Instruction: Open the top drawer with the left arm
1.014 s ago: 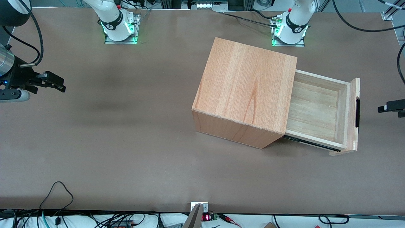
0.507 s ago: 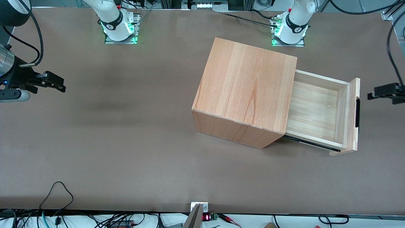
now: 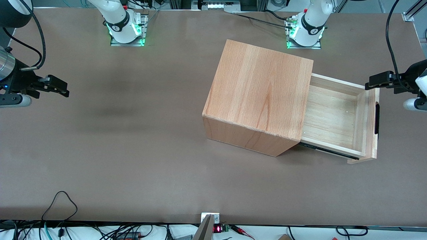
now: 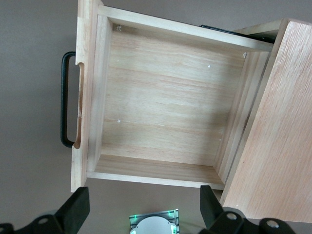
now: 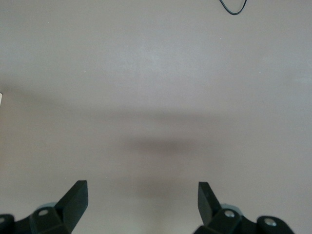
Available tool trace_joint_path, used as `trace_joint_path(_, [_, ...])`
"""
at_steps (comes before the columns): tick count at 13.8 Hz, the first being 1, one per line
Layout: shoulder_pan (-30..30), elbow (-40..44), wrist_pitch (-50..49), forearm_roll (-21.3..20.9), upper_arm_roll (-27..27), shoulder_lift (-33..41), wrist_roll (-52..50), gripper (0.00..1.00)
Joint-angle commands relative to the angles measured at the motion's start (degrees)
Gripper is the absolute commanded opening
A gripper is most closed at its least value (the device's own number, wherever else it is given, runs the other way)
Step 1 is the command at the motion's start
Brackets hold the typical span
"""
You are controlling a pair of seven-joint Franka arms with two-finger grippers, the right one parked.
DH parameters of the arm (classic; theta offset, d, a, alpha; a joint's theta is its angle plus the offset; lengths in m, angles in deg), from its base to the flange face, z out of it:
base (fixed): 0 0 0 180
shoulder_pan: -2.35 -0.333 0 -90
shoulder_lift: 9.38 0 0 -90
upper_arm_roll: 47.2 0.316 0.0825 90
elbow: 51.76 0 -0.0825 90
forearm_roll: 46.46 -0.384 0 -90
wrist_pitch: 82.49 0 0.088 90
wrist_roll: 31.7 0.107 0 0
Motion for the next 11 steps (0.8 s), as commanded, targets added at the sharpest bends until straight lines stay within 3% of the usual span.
trace_joint_path(1, [1.5, -4.4, 0.8, -1.6, -0.2, 4.5, -3.3, 1.0])
trace_joint_path(5, [2.7, -17.9, 10.7, -1.9, -0.2, 13.0, -3.7, 1.0])
trace_joint_path(8, [4.2, -21.1, 11.4, -2.2, 0.1, 14.7, -4.9, 1.0])
trace_joint_path(11, [5.9, -21.2, 11.4, -5.2, 0.1, 15.0, -5.8, 1.0])
